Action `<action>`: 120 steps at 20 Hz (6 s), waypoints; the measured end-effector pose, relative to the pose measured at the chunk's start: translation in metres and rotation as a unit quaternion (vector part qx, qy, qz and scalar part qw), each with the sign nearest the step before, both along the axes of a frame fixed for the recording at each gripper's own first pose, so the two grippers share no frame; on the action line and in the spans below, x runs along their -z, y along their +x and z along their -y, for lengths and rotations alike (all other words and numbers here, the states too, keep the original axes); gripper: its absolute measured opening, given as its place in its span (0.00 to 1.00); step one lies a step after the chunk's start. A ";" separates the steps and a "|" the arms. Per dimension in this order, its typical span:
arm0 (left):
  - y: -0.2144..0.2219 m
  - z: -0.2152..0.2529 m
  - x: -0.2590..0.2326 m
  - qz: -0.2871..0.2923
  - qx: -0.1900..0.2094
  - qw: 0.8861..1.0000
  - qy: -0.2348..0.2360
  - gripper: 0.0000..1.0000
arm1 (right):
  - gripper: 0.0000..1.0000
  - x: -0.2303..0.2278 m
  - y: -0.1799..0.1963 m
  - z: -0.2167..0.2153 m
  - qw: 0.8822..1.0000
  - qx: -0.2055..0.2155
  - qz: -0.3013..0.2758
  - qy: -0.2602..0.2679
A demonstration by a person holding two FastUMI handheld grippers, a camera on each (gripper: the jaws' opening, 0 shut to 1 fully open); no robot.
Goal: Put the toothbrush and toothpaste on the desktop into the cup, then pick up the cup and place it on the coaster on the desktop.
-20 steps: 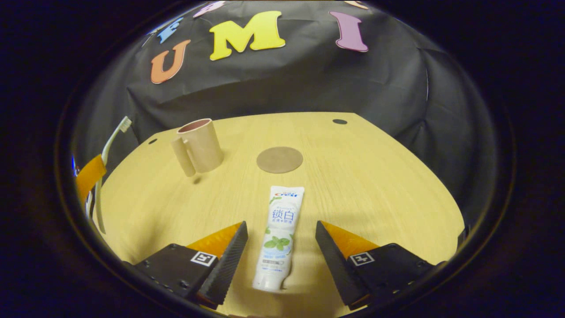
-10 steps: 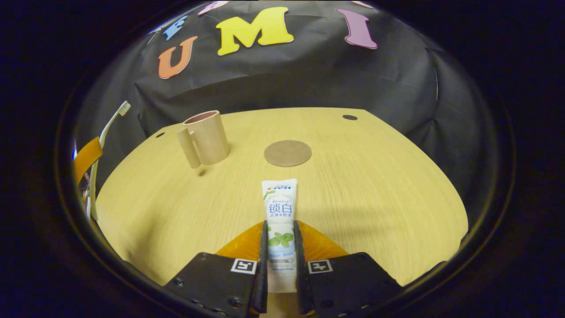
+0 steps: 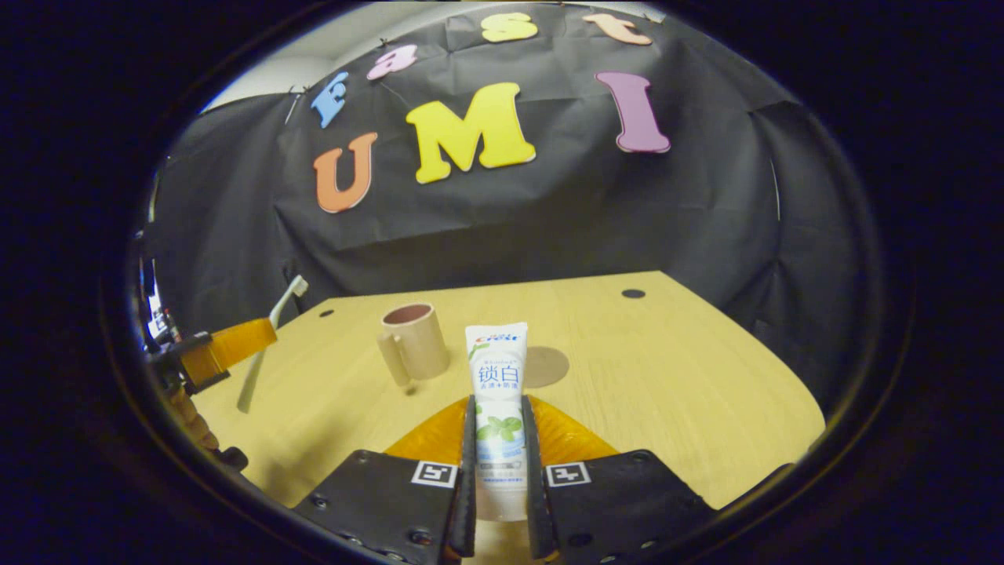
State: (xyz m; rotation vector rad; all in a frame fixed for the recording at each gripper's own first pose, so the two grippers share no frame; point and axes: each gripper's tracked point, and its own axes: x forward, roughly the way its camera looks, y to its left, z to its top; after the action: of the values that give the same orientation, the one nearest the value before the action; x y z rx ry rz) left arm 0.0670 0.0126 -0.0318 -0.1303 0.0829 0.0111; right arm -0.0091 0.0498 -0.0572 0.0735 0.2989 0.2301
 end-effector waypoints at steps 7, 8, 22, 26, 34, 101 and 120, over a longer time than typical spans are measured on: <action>0.072 0.010 -0.039 0.032 0.014 0.999 0.013 0.11 | 0.26 -0.043 0.023 0.003 0.994 0.016 0.109 0.020; 0.084 0.014 -0.047 0.039 0.018 0.999 0.014 0.11 | 0.27 -0.043 0.023 0.002 0.994 0.015 0.109 0.023; 0.197 0.056 -0.057 0.075 0.071 0.995 0.015 0.12 | 0.26 -0.041 0.028 0.012 0.993 0.030 0.109 0.039; 0.194 0.054 -0.048 0.060 0.071 0.996 0.006 0.13 | 0.27 -0.040 0.028 0.010 0.993 0.025 0.111 0.035; 0.185 0.043 -0.036 0.037 0.069 0.997 -0.002 0.33 | 0.26 -0.037 0.025 0.008 0.994 0.023 0.104 0.030; 0.106 0.051 0.033 -0.301 0.087 0.950 -0.006 0.98 | 0.93 -0.075 0.037 -0.014 0.981 -0.042 0.191 -0.001; 0.143 0.071 0.058 -0.509 0.066 0.858 -0.026 0.31 | 0.95 -0.106 0.053 0.019 0.967 0.013 0.241 0.084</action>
State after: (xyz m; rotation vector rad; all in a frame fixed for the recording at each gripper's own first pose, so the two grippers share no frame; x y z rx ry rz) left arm 0.2105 -0.0586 -0.0893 -0.1621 1.1609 -0.0623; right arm 0.0441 0.0309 0.0483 0.1850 -0.2071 0.2384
